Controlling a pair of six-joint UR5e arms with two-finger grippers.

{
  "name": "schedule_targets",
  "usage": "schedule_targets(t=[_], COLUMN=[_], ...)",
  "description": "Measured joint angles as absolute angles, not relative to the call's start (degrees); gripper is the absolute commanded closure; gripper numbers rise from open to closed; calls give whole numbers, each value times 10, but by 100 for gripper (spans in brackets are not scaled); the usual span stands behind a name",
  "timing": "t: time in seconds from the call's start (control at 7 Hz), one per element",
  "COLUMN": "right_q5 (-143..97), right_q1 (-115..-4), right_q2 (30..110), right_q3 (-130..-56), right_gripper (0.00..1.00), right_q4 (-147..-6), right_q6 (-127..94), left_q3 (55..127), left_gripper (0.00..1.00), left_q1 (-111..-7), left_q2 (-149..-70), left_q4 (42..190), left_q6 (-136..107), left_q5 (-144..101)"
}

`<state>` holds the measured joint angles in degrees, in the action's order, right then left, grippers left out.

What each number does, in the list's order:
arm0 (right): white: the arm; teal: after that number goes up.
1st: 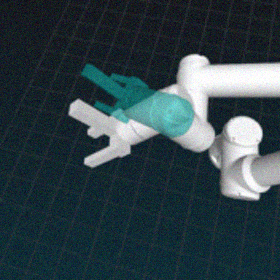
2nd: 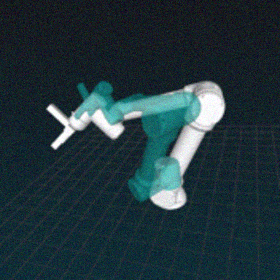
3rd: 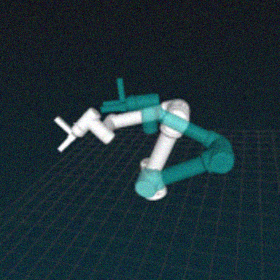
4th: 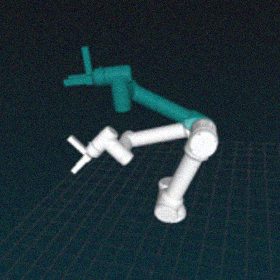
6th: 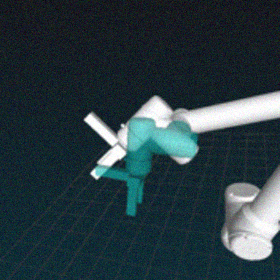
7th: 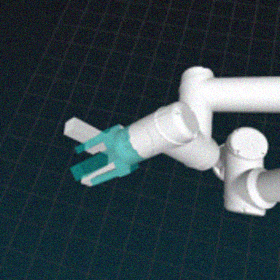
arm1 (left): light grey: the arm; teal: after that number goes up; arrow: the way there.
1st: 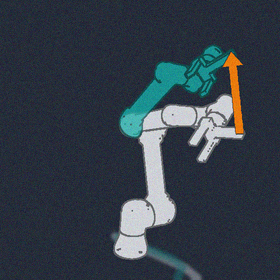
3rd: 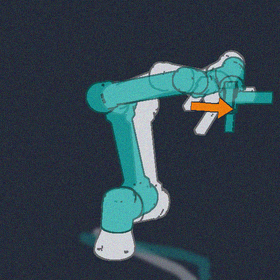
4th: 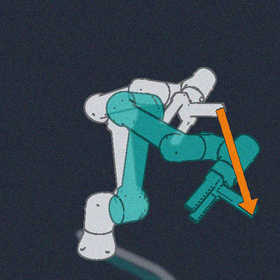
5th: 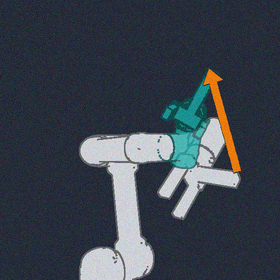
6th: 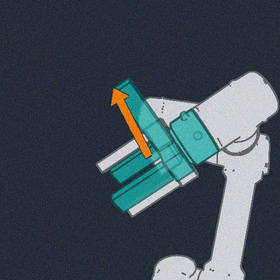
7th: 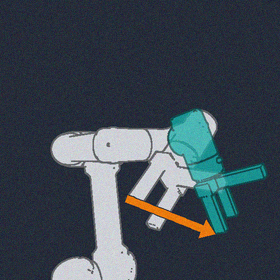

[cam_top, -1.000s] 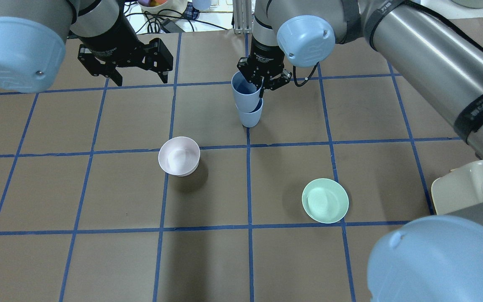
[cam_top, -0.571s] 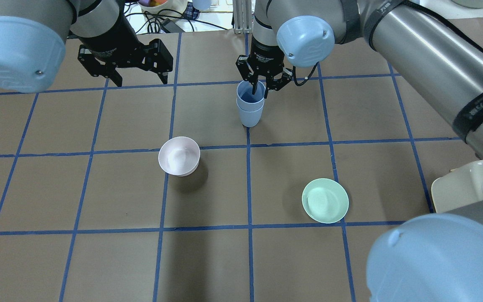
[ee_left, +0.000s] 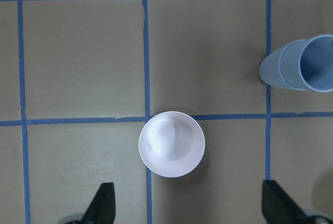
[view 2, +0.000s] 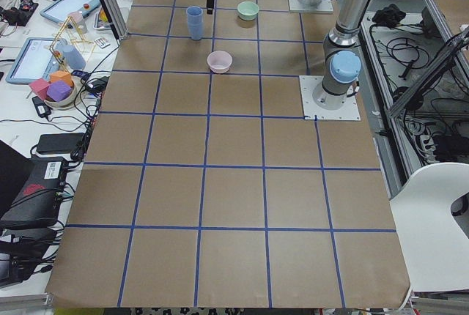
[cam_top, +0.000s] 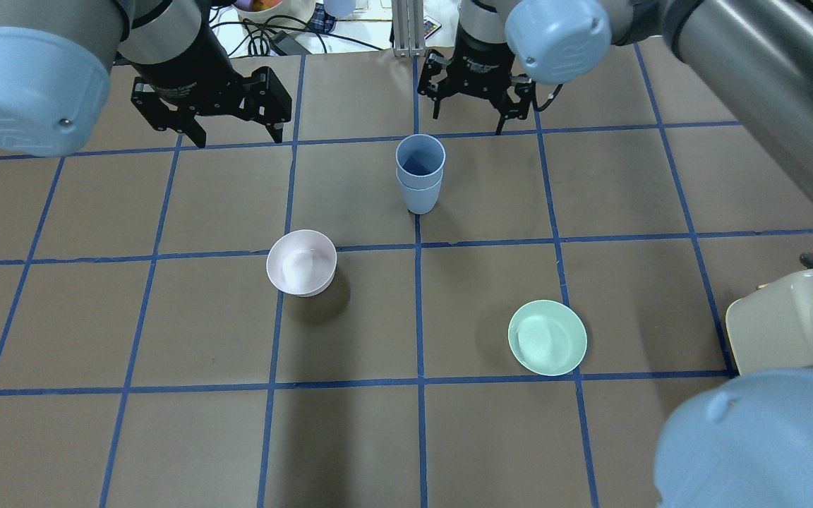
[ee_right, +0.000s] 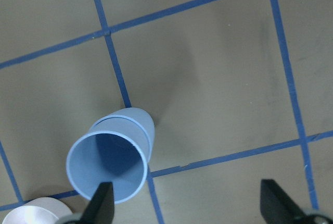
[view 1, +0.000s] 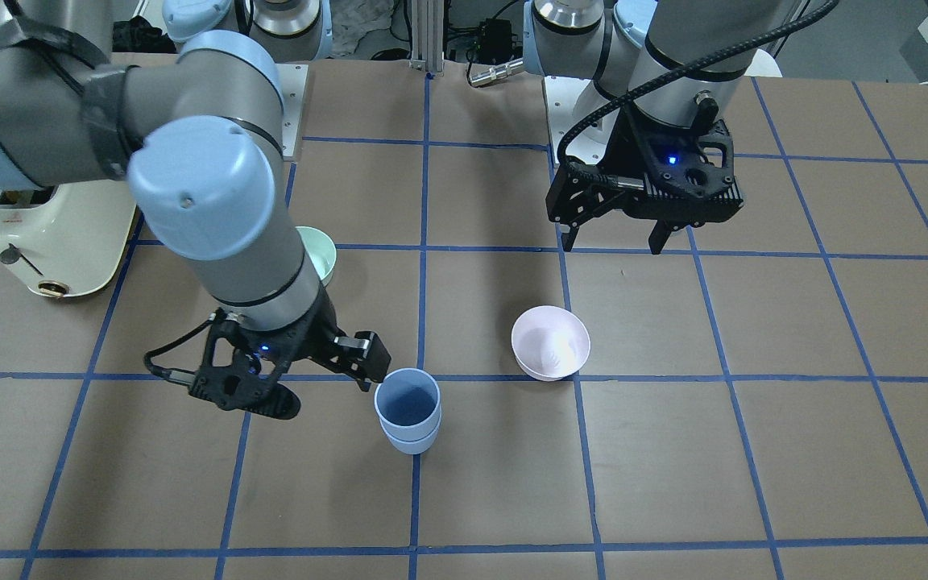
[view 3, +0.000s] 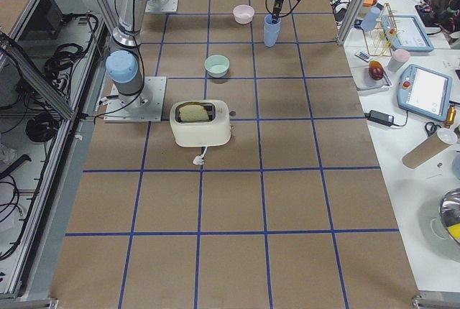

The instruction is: Stack blue cups with both arms

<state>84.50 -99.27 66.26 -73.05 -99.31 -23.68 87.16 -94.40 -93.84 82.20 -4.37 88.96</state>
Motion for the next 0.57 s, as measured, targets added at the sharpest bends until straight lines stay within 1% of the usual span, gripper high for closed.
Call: schedule_targets(t=[0.29,0.57], right_q5=[890,930], right_q1=[-945,-915], right_q2=[715,773], right_q3=[-745,-802], right_gripper=[0,0], right_q4=[-929,-907], right_q6=[-110,-45], left_q3=[869,866], left_gripper=[0,0], left_q1=[-944,-944], left_q2=[-938,-938], left_q4=[836,842], left_q6=[-44,-44], left_q5=[891,890])
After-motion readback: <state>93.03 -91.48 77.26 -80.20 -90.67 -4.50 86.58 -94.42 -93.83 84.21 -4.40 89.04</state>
